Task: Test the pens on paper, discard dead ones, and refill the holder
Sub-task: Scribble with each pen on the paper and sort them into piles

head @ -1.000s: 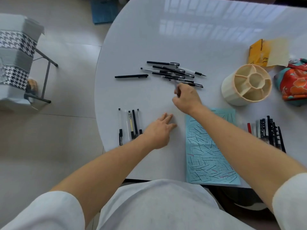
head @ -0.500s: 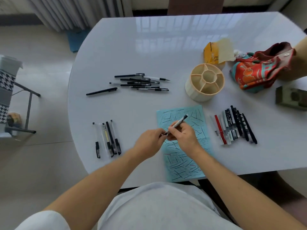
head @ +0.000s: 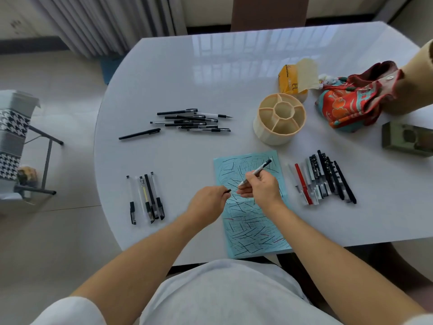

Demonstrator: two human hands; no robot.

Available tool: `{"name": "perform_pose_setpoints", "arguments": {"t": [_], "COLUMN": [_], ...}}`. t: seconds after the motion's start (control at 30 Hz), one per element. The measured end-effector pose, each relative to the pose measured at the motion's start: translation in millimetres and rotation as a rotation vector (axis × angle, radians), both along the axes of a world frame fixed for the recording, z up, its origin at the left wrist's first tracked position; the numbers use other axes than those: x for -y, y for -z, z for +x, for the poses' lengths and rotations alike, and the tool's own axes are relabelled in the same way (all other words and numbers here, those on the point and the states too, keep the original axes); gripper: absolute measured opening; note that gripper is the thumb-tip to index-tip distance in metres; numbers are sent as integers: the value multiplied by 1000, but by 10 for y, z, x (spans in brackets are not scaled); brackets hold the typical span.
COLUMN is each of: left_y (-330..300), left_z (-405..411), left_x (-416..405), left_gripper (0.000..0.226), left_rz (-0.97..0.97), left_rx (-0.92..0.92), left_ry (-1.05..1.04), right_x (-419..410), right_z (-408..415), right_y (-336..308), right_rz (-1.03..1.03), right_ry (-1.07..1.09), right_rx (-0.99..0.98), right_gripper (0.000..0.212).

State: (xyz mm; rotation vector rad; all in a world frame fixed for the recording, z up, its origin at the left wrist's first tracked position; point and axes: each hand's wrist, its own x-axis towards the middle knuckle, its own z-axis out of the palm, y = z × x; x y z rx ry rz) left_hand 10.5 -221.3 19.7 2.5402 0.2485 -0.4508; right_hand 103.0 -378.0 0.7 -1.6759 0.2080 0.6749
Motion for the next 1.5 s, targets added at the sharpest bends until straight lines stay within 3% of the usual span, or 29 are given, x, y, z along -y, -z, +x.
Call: {"name": "perform_pose_setpoints", "arguments": {"t": [0.3,0.53,0.63,0.9,1.07,1.17,1.33,1.5], "left_y": [207,278,263,221,174,132,64,-68], "left_z": [-70,-92,-63,-49,-30,-3,22,88], "left_x": [-68,-107,-121,-146,-173,-180,-141,-48], "left_gripper": [31,32,34,36,31,28,28,28], "left_rz": [0,3,-4,-19,-62,-126,-156,-156], "left_rx": [98,89,63,-9,-18,-29,-11,-19], "left_ry": [79,128,131,136,89,19,-22,-5], "right_x": [-173,-371,-375,-346,-237,-99,45,68], "right_z": [270,284,286,343,261,126,-55,-131], "right_y": [11,92,97,35,-14,-36,-102,-110], "right_rz": [-102,-285,-328,-257,-111,15,111,72], "right_ry": [-2,-283,-298,-165,-59,-3,-11,-73], "right_rx": [159,276,336,299,172,89,32,63], "right_gripper": [7,13,14,8,19,15,10,14]}}
